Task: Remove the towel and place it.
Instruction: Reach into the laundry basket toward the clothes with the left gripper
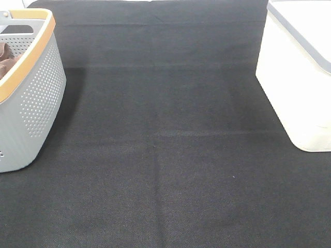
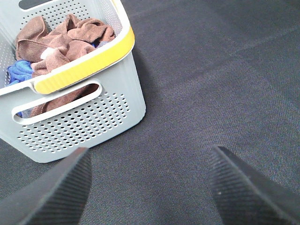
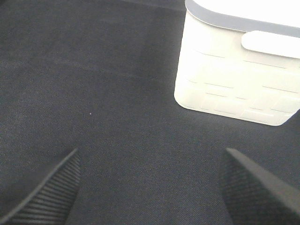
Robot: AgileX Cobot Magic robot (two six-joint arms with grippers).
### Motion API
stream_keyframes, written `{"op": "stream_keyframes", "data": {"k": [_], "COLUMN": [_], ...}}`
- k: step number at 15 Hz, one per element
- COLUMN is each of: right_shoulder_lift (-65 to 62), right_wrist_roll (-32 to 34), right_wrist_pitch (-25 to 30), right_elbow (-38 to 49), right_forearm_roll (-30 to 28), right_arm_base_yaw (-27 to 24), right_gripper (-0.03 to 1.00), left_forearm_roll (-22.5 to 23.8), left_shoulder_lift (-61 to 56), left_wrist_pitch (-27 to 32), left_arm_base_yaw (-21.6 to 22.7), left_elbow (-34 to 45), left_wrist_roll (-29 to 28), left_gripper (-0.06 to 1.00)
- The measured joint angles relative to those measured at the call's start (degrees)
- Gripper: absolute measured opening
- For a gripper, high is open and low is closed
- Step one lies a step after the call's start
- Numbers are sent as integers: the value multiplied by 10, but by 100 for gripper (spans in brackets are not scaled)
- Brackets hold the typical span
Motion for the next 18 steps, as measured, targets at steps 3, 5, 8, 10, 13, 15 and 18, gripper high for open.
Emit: {"op": "stream_keyframes", "data": {"k": [3,5,8,10,13,15,18], "right_shoulder_lift": [0,0,0,0,0,0,0], "right_wrist_roll": [0,0,0,0,0,0,0], "right_wrist_pitch": [0,0,0,0,0,0,0], "right_elbow": [0,0,0,0,0,0,0], "right_forearm_roll": [0,0,0,0,0,0,0], "right_arm_base_yaw": [0,0,0,0,0,0,0], "right_gripper": [77,77,77,77,77,77,77], "left_forearm_roll": [0,0,0,0,0,0,0], "left_shoulder_lift": [0,0,0,0,0,0,0], "left_wrist_pitch": [0,0,0,0,0,0,0], "left_arm_base_yaw": [0,0,0,0,0,0,0], "left_elbow": [0,0,0,0,0,0,0], "left_wrist_roll": [0,0,0,0,0,0,0], "left_gripper": [68,68,68,68,68,68,68]}}
